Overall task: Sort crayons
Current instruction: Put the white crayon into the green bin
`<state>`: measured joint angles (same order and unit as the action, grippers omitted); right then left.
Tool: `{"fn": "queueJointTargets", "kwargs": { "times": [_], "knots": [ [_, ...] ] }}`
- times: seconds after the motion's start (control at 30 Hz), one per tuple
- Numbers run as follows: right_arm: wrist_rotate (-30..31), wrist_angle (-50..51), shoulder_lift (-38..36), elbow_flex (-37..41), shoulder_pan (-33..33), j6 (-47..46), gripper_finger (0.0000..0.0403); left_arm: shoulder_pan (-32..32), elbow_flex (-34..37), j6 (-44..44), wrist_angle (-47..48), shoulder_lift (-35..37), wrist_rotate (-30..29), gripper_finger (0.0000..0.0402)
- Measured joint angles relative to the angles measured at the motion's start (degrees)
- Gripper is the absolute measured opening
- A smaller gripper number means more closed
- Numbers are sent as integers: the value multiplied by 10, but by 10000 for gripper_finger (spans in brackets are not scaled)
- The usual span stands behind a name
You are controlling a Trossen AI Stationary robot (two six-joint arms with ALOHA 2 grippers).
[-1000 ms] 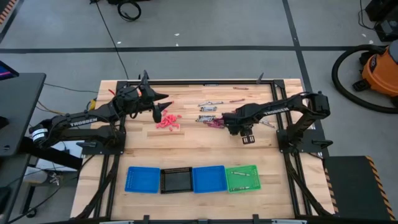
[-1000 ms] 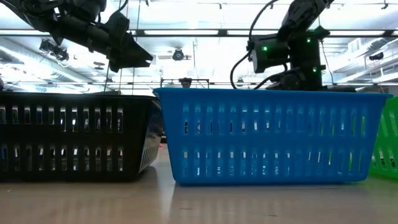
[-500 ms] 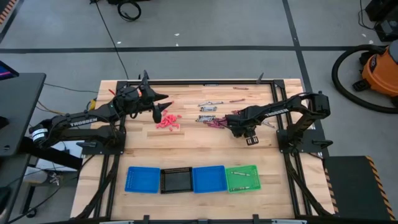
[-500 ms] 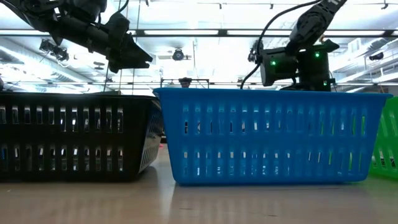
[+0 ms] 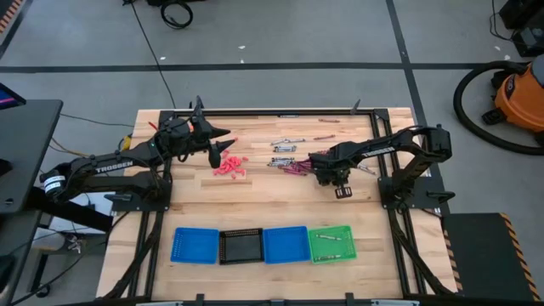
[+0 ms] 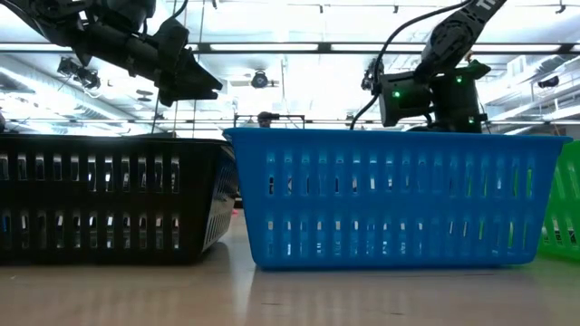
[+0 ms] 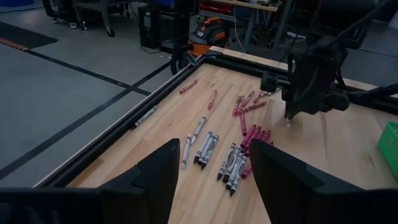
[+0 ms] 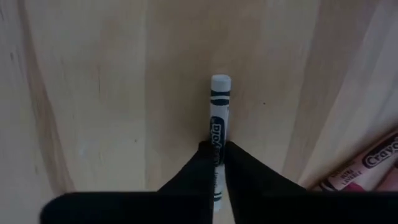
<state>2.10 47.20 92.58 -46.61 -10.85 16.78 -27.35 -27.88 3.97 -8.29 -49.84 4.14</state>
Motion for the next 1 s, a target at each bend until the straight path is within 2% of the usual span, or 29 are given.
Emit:
{"fn": "queueJointTargets", "kwargs": {
  "times": [0.13, 0.4, 0.6, 0.8, 1.0],
  "knots": [
    [-11, 4, 2, -8, 0, -28, 6, 0, 0, -2, 0, 0, 0, 205],
    [-11, 27, 3, -54, -2, -38, 7, 0, 0, -3, 3, 0, 0, 205],
    [-23, 87, 2, -105, 2, -77, 7, 0, 0, -9, 5, 0, 0, 205],
    [-47, 139, 2, -163, 54, -131, 7, 0, 0, -18, 5, 0, 0, 205],
    [-54, 143, 2, -203, 132, -199, 7, 0, 0, -17, 5, 0, 0, 205]
  ]
}}
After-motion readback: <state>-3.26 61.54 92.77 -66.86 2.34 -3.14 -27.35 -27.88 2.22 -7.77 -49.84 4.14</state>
